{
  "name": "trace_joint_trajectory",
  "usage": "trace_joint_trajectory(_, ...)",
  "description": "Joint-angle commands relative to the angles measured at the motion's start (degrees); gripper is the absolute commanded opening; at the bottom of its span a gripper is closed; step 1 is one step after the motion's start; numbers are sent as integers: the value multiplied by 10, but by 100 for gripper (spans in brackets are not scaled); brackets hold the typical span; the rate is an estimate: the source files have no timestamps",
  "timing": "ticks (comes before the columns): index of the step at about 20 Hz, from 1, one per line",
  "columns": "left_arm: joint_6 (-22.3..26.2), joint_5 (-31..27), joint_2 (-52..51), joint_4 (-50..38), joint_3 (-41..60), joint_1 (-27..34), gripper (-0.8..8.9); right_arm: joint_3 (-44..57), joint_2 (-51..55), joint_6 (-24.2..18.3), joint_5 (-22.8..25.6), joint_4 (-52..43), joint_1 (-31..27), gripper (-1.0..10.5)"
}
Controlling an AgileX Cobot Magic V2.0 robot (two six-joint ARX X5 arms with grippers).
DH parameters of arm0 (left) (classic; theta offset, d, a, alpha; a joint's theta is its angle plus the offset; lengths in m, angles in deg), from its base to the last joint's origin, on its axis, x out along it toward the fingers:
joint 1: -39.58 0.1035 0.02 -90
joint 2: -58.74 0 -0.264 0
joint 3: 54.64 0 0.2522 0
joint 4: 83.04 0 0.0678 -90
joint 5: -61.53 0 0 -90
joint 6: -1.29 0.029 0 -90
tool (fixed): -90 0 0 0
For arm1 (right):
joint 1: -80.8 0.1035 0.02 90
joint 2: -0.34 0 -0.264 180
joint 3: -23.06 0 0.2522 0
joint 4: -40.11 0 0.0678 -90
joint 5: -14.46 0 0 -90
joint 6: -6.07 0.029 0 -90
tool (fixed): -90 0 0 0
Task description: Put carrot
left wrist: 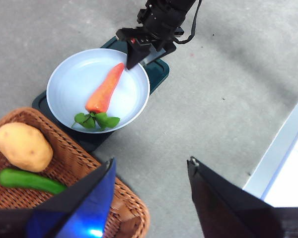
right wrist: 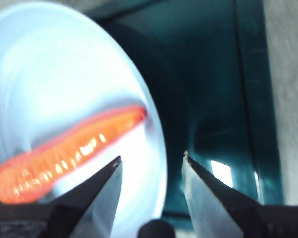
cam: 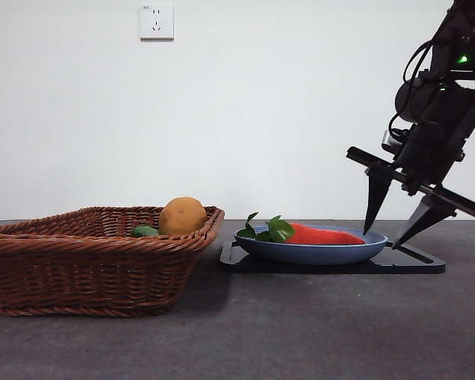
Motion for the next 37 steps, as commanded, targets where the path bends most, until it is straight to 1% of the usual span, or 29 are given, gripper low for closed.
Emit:
trace_joint_trajectory(1, 45, -14, 12, -7, -10, 2, 257, -13, 28, -32, -1, 40, -3, 219)
trace_joint_trajectory(3, 61, -44, 23, -16, -10, 9, 256, -13, 64, -51, 1, 91, -3, 214)
trace_joint_trajectory(4, 73, -59, 32, -22, -10, 14, 239, -12, 85, -59, 4, 116, -1, 181)
trace_joint_trajectory(5, 87, -71, 39, -28, -10, 21, 195, -12, 106, -66, 11, 135, 7, 135)
trace_joint_trajectory(6, 99, -77, 49, -34, -10, 29, 130, -12, 130, -79, 31, 152, 18, 87)
trace_joint_trajectory(7, 109, -81, 59, -35, -10, 38, 47, -12, 156, -90, 67, 168, 34, 44)
trace_joint_trajectory(8, 118, -86, 68, -34, -10, 45, -2, -11, 180, -96, 104, 179, 51, 9)
trace_joint_trajectory(9, 120, -85, 77, -31, -10, 60, 6, -10, 206, -97, 154, 186, 76, 3)
trace_joint_trajectory(11, 120, -82, 83, -20, -9, 98, 6, 2, 258, -97, 221, 182, 127, 3)
trace_joint_trajectory(12, 121, -78, 83, -9, -9, 117, 6, 11, 283, -97, 244, 175, 151, 3)
trace_joint_trajectory(14, 123, -49, 78, 22, -8, 166, 6, 43, 339, -97, 294, 132, 202, 3)
trace_joint_trajectory(16, 131, -4, 60, 29, 6, 224, 6, 97, 404, -98, 347, 53, 253, 3)
trace_joint_trajectory(18, 131, 31, 31, 12, 39, 270, 6, 167, 469, -98, 387, -35, 297, 3)
trace_joint_trajectory(21, 130, 70, -49, -59, 140, 324, 6, 305, 570, -102, 456, -176, 344, 3)
trace_joint_trajectory(23, 124, 70, -122, -123, 231, 344, 6, 395, 631, -102, 456, -248, 354, 3)
trace_joint_trajectory(25, 99, 70, -207, -191, 329, 353, 6, 480, 688, -102, 456, -313, 354, 3)
trace_joint_trajectory(27, 72, 70, -284, -251, 410, 353, 6, 533, 725, -99, 456, -356, 354, 3)
trace_joint_trajectory(28, 58, 70, -312, -276, 437, 353, 6, 540, 730, -99, 457, -356, 353, 3)
trace_joint_trajectory(30, 33, 70, -334, -269, 447, 353, 8, 539, 730, -100, 485, -362, 353, 3)
trace_joint_trajectory(32, 37, 66, -334, -268, 447, 353, 8, 539, 730, -100, 499, -361, 353, 3)
trace_joint_trajectory(37, 37, 67, -333, -271, 447, 353, 8, 539, 730, -100, 499, -361, 353, 3)
